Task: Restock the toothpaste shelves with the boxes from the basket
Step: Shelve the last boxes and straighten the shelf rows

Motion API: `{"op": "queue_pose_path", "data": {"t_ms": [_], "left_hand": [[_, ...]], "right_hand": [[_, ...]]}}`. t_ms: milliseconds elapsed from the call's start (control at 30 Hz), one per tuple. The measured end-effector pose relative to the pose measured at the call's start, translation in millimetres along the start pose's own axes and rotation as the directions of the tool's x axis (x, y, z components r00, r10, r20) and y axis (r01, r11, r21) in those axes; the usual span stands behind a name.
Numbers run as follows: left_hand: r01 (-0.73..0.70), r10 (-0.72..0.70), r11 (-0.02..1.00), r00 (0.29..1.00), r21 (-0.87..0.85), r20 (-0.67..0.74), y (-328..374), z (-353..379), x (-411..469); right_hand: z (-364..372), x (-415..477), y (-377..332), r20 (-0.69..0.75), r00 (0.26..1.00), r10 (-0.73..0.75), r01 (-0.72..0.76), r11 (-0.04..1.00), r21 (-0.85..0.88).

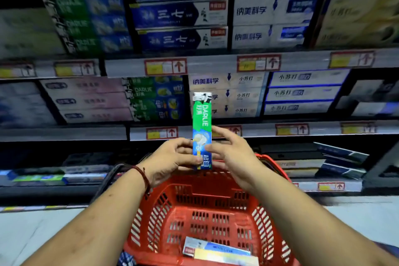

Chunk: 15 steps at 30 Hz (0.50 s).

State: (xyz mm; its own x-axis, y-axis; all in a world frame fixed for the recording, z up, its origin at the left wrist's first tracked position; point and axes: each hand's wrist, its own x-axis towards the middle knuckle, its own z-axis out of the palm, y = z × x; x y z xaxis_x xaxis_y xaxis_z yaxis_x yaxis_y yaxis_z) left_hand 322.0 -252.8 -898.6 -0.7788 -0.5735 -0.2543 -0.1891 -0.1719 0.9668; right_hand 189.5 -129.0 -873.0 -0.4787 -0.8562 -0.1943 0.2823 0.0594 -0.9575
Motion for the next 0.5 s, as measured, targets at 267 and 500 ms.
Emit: {"op": "queue_pose_path", "data": {"t_ms": [267,500], "left_hand": [[-0.026,0.021,0.999,0.995,-0.047,-0.099,8.8,1.7,-2.7],[-0.294,0.104,0.886,0.88,-0.359,-0.463,24.1,-25.3,1.8]], "right_hand": [[-7.6,3.6,3.6,0.089,0.995,0.039,-0.027,0.99,-0.137],[-15.1,12.1,-3.1,-0.015,0.999,0.049,-0.05,0.996,-0.067]]}}
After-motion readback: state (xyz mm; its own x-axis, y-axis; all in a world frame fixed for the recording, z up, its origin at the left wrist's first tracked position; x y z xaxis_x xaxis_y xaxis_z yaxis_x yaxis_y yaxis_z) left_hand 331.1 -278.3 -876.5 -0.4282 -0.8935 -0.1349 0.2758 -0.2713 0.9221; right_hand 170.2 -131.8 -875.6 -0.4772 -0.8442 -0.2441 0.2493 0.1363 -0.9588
